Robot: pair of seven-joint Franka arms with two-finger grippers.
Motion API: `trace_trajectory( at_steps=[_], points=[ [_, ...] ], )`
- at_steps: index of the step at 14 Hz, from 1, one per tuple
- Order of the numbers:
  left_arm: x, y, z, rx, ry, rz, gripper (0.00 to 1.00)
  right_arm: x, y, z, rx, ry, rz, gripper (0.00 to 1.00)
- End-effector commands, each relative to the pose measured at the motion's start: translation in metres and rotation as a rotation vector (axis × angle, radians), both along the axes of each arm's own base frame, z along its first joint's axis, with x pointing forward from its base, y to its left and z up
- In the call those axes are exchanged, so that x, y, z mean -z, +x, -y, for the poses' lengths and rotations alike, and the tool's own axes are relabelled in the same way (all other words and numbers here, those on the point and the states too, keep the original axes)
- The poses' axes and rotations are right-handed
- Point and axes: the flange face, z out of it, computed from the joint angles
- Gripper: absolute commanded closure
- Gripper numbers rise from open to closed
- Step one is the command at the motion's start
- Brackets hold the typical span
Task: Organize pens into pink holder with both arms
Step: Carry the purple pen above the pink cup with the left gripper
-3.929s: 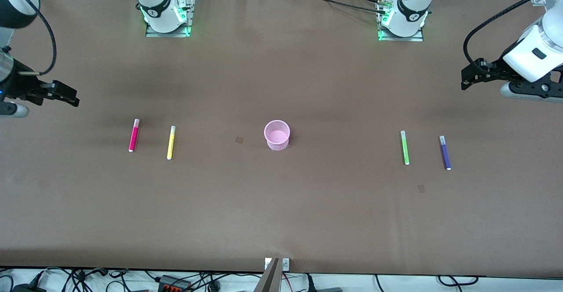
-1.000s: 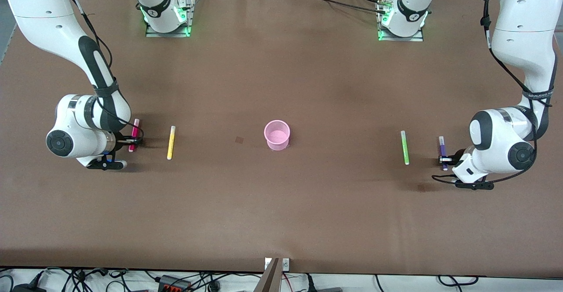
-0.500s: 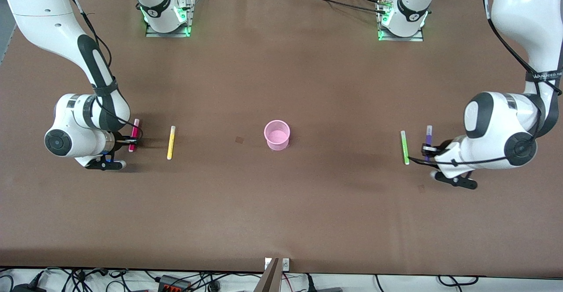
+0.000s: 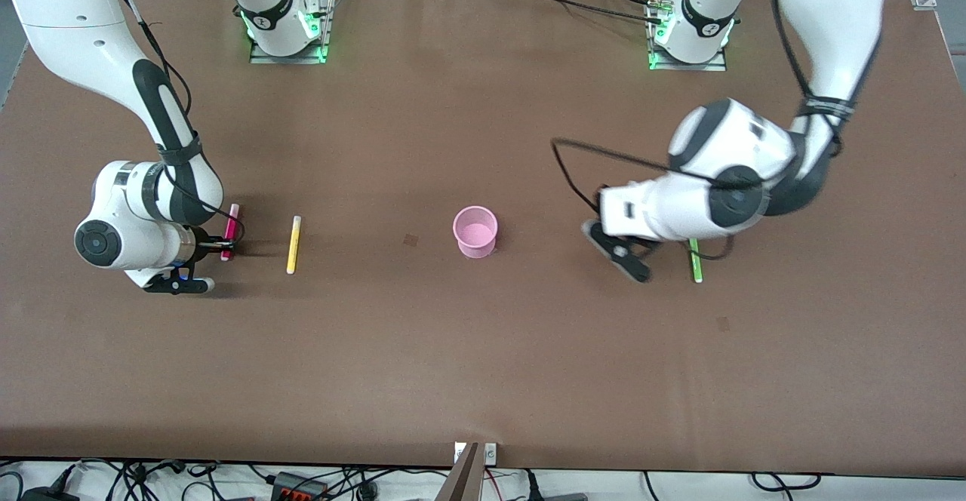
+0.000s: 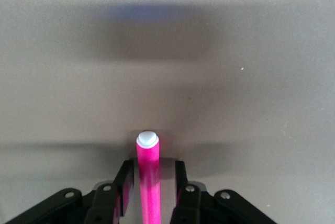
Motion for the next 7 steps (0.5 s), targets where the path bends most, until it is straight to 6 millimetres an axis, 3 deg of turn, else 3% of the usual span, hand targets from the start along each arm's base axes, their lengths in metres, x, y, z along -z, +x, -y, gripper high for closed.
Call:
trace_trajectory(
  at_steps=[1,3,5,7],
  points=[
    [-0.003,-0.012,0.064,0.171,-0.152,0.122,1.00,-0.001,-0.003,-0.001,-0.006,-0.004,0.007,0.62],
    [0.008,-0.015,0.100,0.301,-0.261,0.272,1.00,-0.001,-0.003,-0.001,-0.008,-0.003,0.007,0.75],
    [0.016,-0.017,0.124,0.363,-0.333,0.387,1.00,-0.001,-0.003,-0.002,-0.015,-0.001,0.007,0.99],
    [0.023,-0.023,0.145,0.375,-0.386,0.478,1.00,-0.005,-0.001,-0.003,-0.019,0.000,0.015,1.00]
  ],
)
